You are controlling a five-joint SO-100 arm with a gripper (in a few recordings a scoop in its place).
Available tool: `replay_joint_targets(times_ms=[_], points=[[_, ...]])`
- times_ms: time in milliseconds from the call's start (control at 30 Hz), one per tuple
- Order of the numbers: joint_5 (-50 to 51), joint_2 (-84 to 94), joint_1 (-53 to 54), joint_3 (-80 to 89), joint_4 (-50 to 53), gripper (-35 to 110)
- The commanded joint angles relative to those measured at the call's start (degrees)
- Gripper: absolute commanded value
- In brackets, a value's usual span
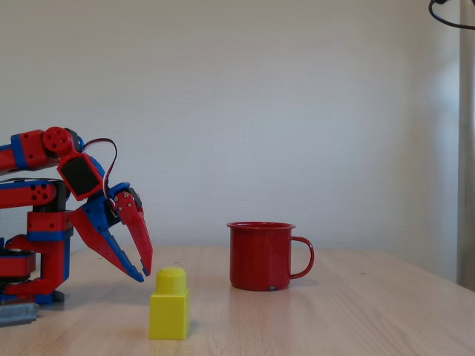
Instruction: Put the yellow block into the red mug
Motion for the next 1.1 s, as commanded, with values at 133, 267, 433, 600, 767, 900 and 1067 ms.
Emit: replay_joint_targets(times_ms=[133,267,433,600,767,900,1067], points=[[0.79,-1.41,1.14,-1.85,-0.44,0],[-0.35,-5.36,2.72,-3.25,-2.55,0],[0.53,-13.62,3.78,-9.23,-5.1,0],[0.0,-25.31,5.36,-19.6,-4.83,0],[-0.62,-35.68,7.47,-31.55,-1.58,0],[-0.09,-42.98,9.76,-40.96,2.9,0],[-2.37,-51.42,12.57,-51.94,7.82,0]])
